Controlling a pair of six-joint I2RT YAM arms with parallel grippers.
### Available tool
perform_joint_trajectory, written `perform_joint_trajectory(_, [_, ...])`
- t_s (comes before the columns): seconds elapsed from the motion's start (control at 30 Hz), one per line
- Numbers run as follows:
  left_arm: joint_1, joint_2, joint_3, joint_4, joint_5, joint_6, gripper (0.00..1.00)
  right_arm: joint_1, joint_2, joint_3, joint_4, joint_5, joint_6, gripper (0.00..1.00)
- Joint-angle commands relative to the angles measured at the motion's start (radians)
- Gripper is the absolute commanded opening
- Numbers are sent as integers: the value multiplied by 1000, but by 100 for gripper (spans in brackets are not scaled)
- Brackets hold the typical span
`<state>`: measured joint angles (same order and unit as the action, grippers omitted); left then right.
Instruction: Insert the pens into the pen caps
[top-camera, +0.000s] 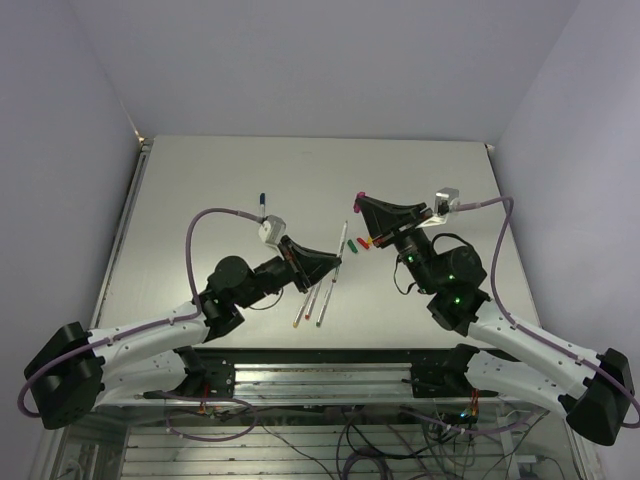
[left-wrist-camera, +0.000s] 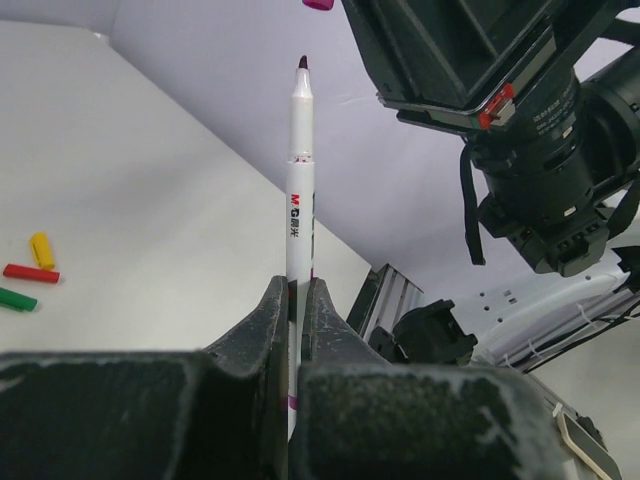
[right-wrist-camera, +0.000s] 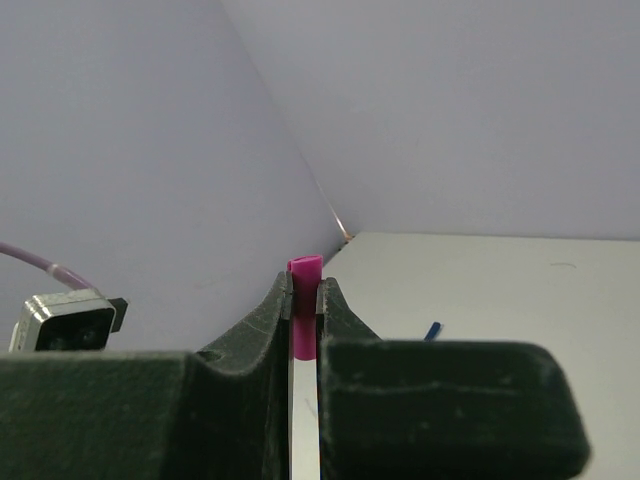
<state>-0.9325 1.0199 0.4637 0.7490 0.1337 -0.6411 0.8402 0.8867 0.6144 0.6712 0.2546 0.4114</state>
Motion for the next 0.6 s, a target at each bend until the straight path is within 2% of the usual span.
perform_joint_trajectory(0.0, [-9,2,-23,151,-30,-15,7,6,1,27,49,-47,23,0])
perform_joint_trajectory(0.57, [-12,17,-12,166,-31,-12,7,7,32,27,88,-136,75,0])
